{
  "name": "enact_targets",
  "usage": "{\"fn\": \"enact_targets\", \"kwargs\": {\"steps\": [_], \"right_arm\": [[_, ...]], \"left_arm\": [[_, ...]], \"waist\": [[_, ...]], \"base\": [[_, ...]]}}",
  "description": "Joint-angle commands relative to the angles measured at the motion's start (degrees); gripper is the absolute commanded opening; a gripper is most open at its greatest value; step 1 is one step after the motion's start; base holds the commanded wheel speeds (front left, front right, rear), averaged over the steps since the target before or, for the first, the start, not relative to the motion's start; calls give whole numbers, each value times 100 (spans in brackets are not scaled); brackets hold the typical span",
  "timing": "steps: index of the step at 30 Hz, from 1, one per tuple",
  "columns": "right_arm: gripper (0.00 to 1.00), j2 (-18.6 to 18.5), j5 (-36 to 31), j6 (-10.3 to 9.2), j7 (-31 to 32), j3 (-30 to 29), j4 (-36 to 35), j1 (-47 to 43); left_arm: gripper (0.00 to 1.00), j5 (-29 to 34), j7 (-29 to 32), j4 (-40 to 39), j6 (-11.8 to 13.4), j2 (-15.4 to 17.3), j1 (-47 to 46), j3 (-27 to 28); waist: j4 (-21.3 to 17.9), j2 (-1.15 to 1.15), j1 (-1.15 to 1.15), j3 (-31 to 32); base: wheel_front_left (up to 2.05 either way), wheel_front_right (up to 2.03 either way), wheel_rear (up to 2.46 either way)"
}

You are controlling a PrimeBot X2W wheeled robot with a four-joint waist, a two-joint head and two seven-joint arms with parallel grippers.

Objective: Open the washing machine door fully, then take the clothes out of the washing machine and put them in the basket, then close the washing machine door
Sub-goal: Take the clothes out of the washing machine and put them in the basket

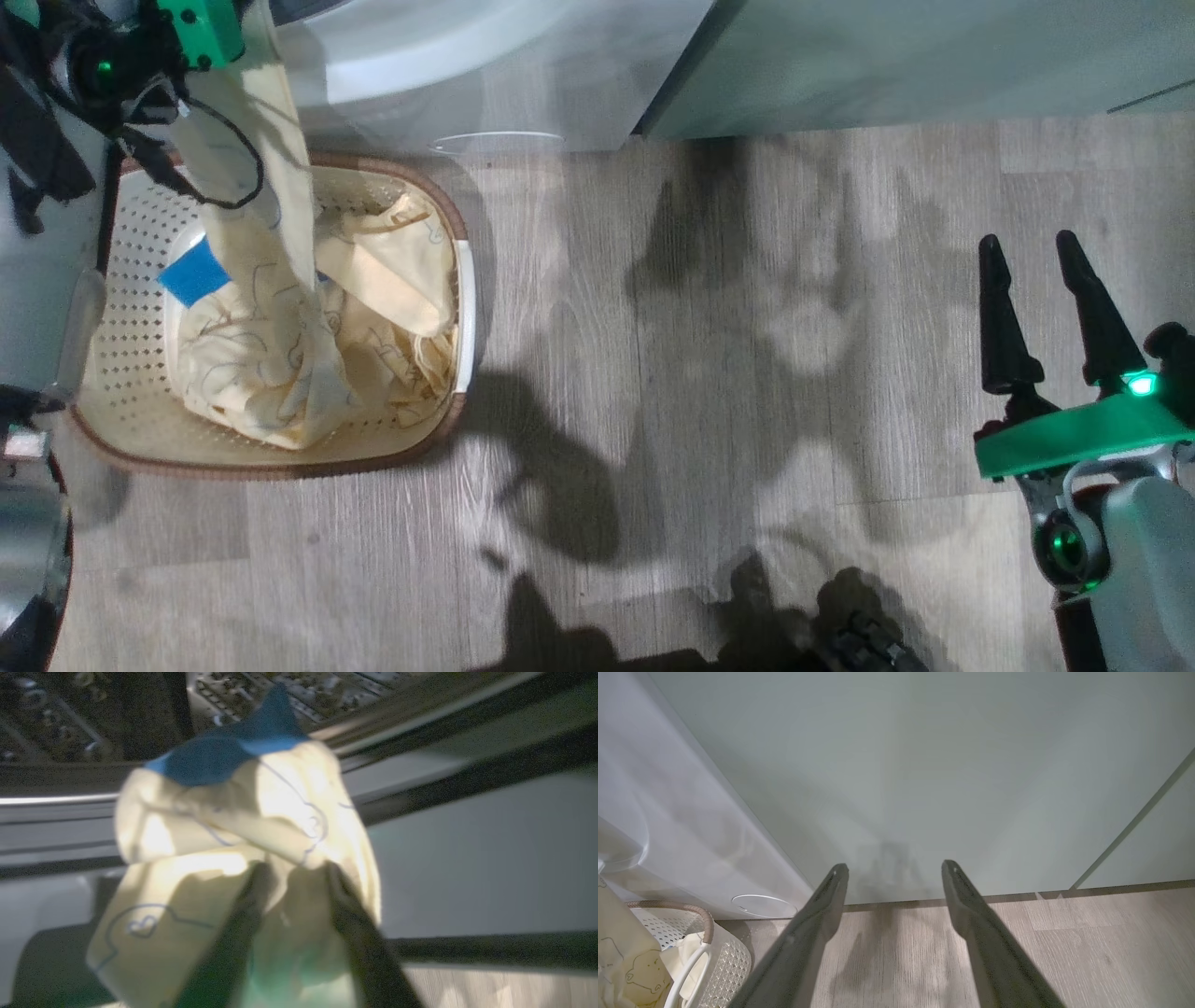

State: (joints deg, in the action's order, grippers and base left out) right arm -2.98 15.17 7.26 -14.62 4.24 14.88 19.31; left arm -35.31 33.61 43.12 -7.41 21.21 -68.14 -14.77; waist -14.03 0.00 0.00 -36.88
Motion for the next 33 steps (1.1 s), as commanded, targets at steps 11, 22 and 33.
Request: {"fn": "enact_targets", "kwargs": {"steps": [11, 22, 33], "right_arm": [[100, 9, 74, 23, -38, 82, -142, 5], [100, 10, 39, 23, -38, 17, -103, -82], [100, 10, -8, 23, -38, -60, -80, -205]], "left_arm": [[0, -27, -69, -122, -7, 440, 33, -66], [0, -163, -516, -679, 24, 593, 488, 45], [0, -357, -780, -2140, 330, 608, 1780, 201]], "waist": [[20, 0, 0, 36], [160, 0, 0, 279], [327, 0, 0, 579]], "base": [[0, 0, 0], [0, 0, 0], [0, 0, 0]]}}
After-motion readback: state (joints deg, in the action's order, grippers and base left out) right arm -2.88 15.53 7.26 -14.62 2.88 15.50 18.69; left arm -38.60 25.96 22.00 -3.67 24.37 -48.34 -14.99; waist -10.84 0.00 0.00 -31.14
